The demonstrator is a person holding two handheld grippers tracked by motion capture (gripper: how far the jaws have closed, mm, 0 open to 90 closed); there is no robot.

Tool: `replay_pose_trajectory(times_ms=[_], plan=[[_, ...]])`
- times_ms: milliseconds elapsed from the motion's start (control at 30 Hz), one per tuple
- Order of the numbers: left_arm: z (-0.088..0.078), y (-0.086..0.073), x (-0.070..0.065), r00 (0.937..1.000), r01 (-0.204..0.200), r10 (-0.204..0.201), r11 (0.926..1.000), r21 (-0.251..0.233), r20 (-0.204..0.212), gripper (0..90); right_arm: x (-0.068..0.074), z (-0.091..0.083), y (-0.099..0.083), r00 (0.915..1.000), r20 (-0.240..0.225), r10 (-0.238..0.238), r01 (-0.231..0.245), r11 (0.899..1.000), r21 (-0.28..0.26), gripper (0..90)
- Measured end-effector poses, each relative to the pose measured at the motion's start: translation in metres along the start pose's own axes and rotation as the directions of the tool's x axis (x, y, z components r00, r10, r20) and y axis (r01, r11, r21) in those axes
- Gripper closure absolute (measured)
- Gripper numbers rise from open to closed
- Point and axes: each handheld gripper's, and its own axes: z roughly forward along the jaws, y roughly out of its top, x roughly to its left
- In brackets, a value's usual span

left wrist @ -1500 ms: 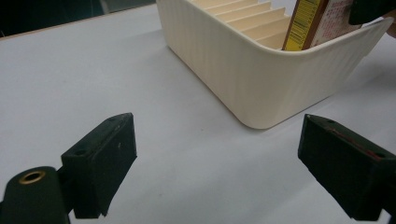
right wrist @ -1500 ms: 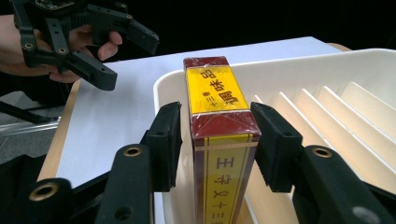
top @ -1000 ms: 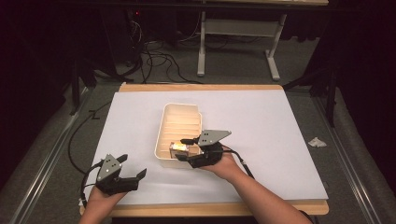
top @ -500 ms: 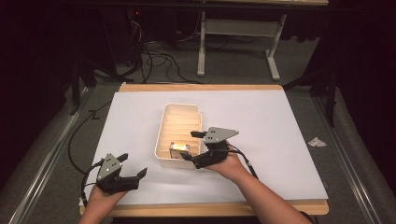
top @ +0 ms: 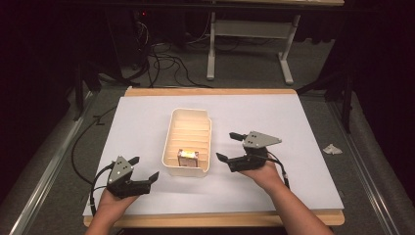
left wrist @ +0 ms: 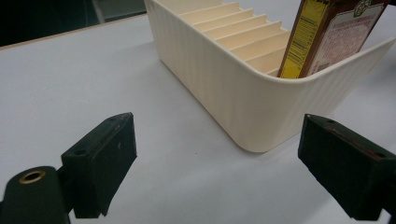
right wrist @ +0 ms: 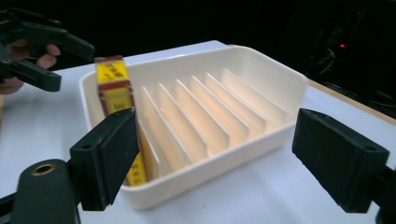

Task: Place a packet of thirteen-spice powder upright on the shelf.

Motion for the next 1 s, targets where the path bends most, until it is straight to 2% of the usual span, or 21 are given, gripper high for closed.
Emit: replay_pose_trajectory(times_ms=[200, 367, 433, 467, 600, 633, 667, 767, 833, 1000], plan=[[0.001, 0.0, 0.0, 1.0, 0.001, -0.001, 1.0, 0.0, 0.001, 12.2, -0.021, -0.032, -0.016, 0.9952, 0.091, 0.036, -0.036, 0.999, 0.002, 15.1], [0.001, 0.0, 0.001, 1.0, 0.001, -0.001, 1.0, -0.002, -0.003, 12.2, -0.036, -0.06, -0.029, 0.9847, 0.163, 0.06, -0.06, 0.998, -0.006, 15.1], [0.001, 0.0, 0.001, 1.0, -0.002, 0.002, 1.0, 0.0, -0.003, 12.2, -0.039, -0.065, -0.031, 0.982, 0.178, 0.064, -0.064, 0.998, -0.006, 15.1], [0.001, 0.0, 0.001, 1.0, -0.002, 0.002, 1.0, -0.002, -0.004, 12.2, -0.042, -0.075, -0.036, 0.9773, 0.199, 0.072, -0.072, 0.997, -0.006, 15.1], [0.002, 0.0, 0.001, 1.0, -0.005, 0.005, 1.0, -0.002, -0.006, 12.2, -0.045, -0.096, -0.048, 0.9679, 0.238, 0.081, -0.083, 0.997, 0.0, 15.1], [0.002, 0.0, 0.002, 1.0, -0.006, 0.006, 1.0, -0.002, -0.007, 12.2, -0.045, -0.096, -0.048, 0.9679, 0.238, 0.081, -0.083, 0.997, 0.0, 15.1], [0.003, -0.001, 0.001, 1.0, -0.004, 0.004, 1.0, -0.003, -0.009, 12.2, -0.045, -0.106, -0.055, 0.9622, 0.258, 0.088, -0.093, 0.996, 0.006, 15.1], [0.002, -0.001, 0.001, 1.0, -0.005, 0.005, 1.0, -0.004, -0.008, 12.2, -0.045, -0.117, -0.064, 0.9557, 0.266, 0.126, -0.129, 0.992, -0.006, 15.1], [0.002, -0.002, 0.0, 0.9999, -0.01, 0.01, 0.9999, 0.001, -0.009, 12.2, -0.045, -0.119, -0.066, 0.9543, 0.269, 0.131, -0.133, 0.991, -0.01, 15.2], [0.001, -0.002, 0.001, 0.9998, -0.004, 0.004, 1.0, -0.002, -0.021, 12.2, -0.047, -0.112, -0.063, 0.9592, 0.256, 0.12, -0.122, 0.992, -0.01, 15.2]])
